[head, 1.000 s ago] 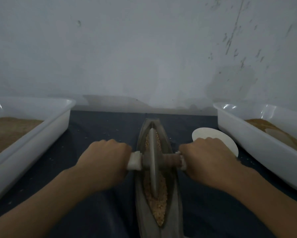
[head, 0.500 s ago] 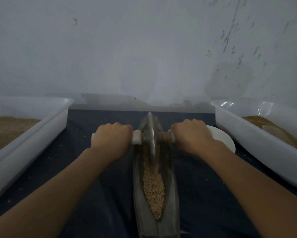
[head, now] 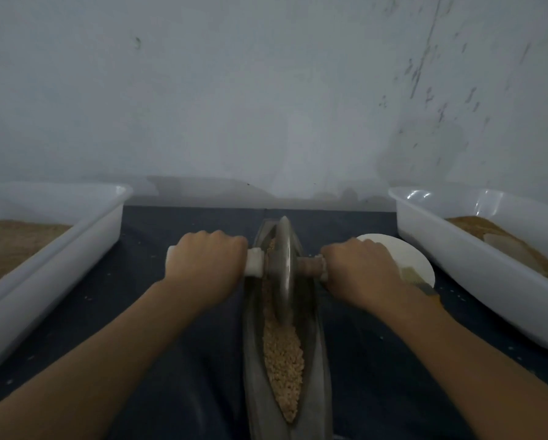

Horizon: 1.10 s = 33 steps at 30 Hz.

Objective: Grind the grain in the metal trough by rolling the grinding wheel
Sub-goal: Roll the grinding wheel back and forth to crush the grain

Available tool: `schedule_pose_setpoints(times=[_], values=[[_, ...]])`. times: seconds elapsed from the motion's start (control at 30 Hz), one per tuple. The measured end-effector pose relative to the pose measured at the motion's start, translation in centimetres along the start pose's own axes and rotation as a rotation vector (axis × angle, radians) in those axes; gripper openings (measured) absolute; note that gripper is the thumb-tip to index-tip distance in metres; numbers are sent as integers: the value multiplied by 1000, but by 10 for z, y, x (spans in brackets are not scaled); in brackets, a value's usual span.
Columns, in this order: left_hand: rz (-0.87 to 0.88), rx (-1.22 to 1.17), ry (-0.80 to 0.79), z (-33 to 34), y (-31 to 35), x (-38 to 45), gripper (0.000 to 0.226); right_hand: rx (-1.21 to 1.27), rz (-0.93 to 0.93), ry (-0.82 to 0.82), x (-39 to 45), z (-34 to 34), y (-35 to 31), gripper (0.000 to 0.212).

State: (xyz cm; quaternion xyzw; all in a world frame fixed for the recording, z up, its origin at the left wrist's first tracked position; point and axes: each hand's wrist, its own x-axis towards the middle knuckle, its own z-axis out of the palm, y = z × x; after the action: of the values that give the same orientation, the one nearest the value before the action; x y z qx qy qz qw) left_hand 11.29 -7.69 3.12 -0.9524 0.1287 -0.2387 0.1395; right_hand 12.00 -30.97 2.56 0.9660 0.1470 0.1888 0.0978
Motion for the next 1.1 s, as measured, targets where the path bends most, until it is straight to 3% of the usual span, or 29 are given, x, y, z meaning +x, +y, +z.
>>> schedule_pose_setpoints(times=[0.13,0.4,0.5,0.73,0.87,0.93,1.03,1.1], values=[[-15,-11,6,5,-1,14,25,-8,16,19,14,3,1,17],[33,-128,-131,-15,-8,-73,27,-69,-215,72,-57,-46,-13,40],[-13,-118,-156,-17,-6,-73,29,-47,-162,-45,-53,-48,-15,33],[-78,-68,-32,7,-1,-3,19,-83,0,-10,14,-12,-5,21],[-11,-53,-33,-7,3,-6,20,-18,-32,-15,-3,-13,-3,22],[22,-59,-55,-16,2,-28,25,5,-67,-4,-32,-16,-4,30],[161,-43,-11,-29,-1,-63,44,19,-165,121,-69,-22,-9,61],[177,-55,11,-33,-2,-68,48,-9,-147,97,-75,-25,-9,68]])
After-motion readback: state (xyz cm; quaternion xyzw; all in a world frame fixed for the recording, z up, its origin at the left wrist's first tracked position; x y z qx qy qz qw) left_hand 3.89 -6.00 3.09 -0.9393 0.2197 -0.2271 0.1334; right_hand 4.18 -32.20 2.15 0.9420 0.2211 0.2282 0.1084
